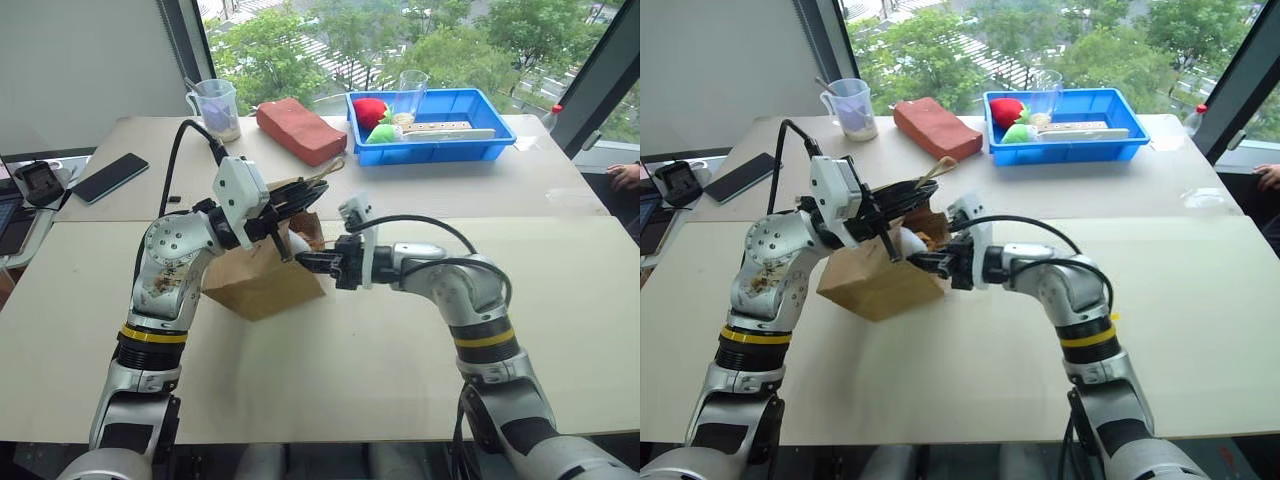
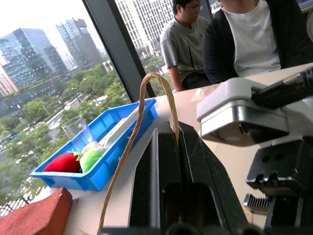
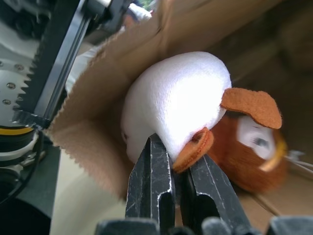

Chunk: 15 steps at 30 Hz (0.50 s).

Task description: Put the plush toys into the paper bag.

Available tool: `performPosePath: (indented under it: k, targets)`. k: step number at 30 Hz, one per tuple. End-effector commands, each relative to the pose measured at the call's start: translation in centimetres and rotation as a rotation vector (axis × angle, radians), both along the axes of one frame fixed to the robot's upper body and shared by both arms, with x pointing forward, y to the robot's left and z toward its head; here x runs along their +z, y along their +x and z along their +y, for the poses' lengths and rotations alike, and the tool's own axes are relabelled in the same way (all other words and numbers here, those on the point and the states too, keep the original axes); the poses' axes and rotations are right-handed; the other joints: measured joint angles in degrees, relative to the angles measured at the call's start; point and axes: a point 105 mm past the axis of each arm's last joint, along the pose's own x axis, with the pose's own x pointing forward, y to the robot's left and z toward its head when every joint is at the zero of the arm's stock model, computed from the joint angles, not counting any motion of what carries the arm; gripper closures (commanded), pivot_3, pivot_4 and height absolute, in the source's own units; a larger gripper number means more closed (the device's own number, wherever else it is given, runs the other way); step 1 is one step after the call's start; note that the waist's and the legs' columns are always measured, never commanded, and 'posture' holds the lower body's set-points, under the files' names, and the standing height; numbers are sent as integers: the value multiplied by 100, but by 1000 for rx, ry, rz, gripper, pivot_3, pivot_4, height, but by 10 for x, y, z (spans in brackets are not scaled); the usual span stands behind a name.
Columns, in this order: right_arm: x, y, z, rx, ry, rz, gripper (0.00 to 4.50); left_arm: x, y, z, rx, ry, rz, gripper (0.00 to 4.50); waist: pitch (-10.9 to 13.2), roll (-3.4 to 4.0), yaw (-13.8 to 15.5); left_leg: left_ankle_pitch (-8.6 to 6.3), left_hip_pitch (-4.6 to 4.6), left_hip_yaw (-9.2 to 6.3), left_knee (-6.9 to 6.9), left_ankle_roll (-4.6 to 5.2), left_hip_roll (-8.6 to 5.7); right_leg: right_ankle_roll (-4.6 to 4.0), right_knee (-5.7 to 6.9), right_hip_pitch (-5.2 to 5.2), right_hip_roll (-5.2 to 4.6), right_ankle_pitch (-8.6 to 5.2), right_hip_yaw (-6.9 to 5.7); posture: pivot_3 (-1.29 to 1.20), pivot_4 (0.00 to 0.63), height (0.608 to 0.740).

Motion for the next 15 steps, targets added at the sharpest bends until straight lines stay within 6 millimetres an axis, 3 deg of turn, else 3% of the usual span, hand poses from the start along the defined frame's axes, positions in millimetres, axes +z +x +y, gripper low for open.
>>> performPosePath:
  k: [1, 2, 3, 13, 14, 15]
  targets:
    - [11, -1, 11, 25, 9, -88, 4492, 13, -6, -4, -35, -12, -41, 4500, 0, 0, -1, 0, -1, 0, 0, 0, 0, 0, 0, 0, 0, 0, 0, 0, 150, 740]
    - [11, 0, 13, 23, 6, -95, 4492, 13, -7, -5, -38, -12, -40, 4500, 0, 0, 14, 1, -2, 0, 0, -1, -1, 0, -1, 0, 0, 0, 0, 0, 150, 740]
    - [10, 0, 14, 26, 3, -104, 3688, 12, -8, -6, -45, -11, -38, 4500, 0, 0, 23, 1, -2, -1, 0, -1, -1, 0, -3, 1, 0, 0, 0, 0, 150, 740]
    - [2, -3, 7, 21, -57, -207, 311, 6, -11, -5, -43, -4, -24, 4500, 0, 0, 34, 1, -7, 0, 1, -3, -1, 0, -2, -6, 0, 0, 0, 0, 150, 740]
    - [2, -3, 5, 17, -56, -217, 16, 5, -10, -5, -40, -2, -24, 4500, 0, 0, 39, 1, -8, -1, 1, -3, -1, 0, -2, -6, 0, 0, -1, 0, 150, 740]
    - [4, -3, 2, 11, -47, -225, 16, 5, -10, -4, -38, -1, -24, 4500, 0, 0, 46, 2, -8, -1, 1, -3, -1, 0, -3, -6, 0, 0, -1, 0, 150, 740]
